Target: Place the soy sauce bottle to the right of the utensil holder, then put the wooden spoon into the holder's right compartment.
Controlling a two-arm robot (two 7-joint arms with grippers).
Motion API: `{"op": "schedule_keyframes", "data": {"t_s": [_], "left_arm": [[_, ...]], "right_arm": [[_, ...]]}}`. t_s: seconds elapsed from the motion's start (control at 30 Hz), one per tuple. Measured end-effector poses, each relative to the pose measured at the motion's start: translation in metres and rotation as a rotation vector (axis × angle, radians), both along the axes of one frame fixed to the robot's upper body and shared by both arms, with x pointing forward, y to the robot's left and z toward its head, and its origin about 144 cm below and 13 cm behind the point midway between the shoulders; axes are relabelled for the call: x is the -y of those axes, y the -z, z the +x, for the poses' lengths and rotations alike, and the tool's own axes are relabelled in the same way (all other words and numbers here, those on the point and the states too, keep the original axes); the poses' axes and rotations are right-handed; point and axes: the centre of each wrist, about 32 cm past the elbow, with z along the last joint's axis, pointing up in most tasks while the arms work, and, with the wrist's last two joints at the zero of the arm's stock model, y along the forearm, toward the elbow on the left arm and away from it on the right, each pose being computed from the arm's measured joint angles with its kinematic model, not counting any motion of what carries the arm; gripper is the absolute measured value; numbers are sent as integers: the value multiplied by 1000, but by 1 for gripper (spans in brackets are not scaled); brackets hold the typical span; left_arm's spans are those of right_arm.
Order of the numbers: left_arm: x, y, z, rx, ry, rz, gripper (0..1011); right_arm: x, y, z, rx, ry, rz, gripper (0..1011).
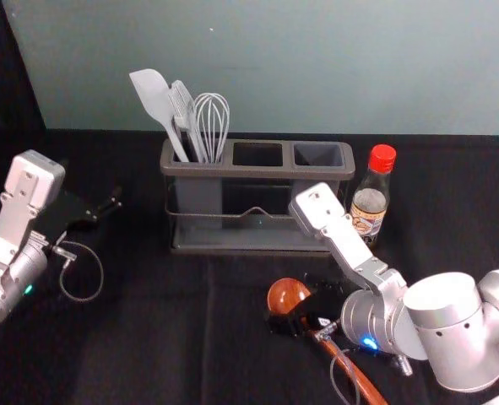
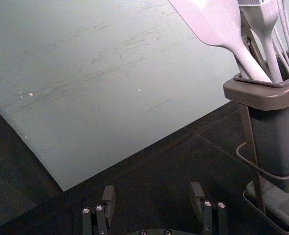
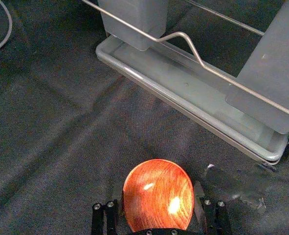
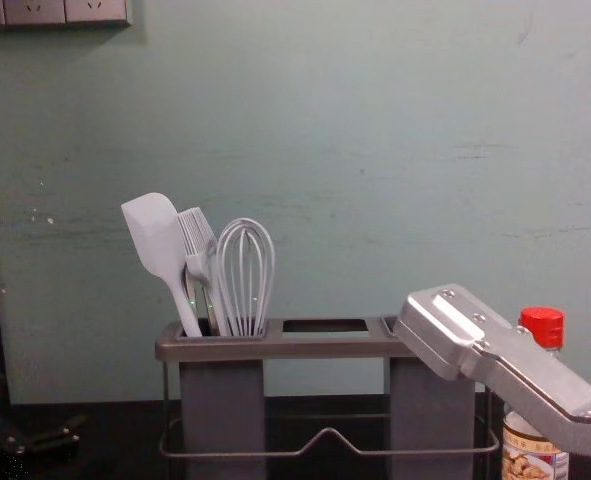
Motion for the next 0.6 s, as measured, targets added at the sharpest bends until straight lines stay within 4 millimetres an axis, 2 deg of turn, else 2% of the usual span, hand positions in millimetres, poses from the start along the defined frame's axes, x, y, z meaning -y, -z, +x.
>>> {"op": "schedule_keyframes", "data": {"t_s": [0.17,0.6], "left_arm": [[0,0,0,0,0,0,1005],[0,0,0,0,0,0,1005]], "right_arm": [[0,-1,-2,2,-6,-4,838],[21,-28,-19,49,-61,4,838]]}}
